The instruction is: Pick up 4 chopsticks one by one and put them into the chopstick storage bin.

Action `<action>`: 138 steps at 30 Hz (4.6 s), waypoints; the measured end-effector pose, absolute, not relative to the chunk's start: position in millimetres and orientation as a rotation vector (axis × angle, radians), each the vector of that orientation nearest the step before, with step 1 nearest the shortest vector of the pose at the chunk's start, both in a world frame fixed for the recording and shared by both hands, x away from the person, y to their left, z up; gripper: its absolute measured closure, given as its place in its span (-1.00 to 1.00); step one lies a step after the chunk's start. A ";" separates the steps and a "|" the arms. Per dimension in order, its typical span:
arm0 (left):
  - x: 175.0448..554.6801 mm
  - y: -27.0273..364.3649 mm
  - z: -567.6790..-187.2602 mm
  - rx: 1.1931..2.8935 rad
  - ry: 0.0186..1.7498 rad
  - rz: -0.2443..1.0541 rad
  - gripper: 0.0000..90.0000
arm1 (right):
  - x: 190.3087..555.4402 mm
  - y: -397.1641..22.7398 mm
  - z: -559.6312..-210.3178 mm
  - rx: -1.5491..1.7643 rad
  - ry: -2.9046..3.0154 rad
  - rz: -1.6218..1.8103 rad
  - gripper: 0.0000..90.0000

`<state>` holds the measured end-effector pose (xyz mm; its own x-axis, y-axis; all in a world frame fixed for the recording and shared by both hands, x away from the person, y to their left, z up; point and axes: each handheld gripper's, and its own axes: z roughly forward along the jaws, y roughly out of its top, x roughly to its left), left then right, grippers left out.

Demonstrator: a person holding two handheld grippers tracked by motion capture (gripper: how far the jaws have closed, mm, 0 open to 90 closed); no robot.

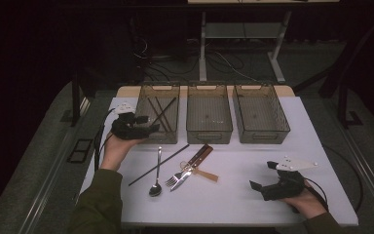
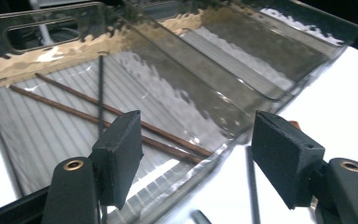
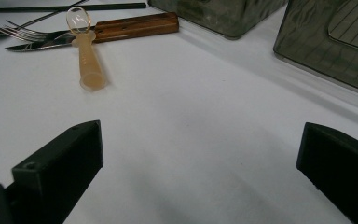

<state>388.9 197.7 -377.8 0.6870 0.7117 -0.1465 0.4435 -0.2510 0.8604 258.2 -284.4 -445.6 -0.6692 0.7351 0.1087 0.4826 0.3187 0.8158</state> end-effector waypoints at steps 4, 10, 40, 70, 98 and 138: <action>375.5 192.6 -378.8 1.909 0.864 0.331 -0.28 | 258.3 -284.2 -445.5 1.095 2.305 1.276 -1.00; 357.6 185.1 -388.7 1.942 0.823 0.334 -0.31 | 258.7 -284.7 -444.9 1.087 2.294 1.284 -1.00; 319.2 177.0 -434.1 2.171 0.780 0.311 0.29 | 258.4 -282.3 -446.3 1.086 2.303 1.258 -1.00; 340.6 173.8 -448.7 2.158 0.796 0.225 0.82 | 259.3 -281.9 -447.4 1.089 2.308 1.245 -1.00; 340.7 168.3 -449.0 2.216 0.761 0.213 0.91 | 259.2 -281.8 -447.3 1.083 2.309 1.243 -1.00; 326.5 183.3 -400.9 2.133 0.765 0.180 0.91 | 259.1 -281.3 -447.3 1.083 2.314 1.243 -1.00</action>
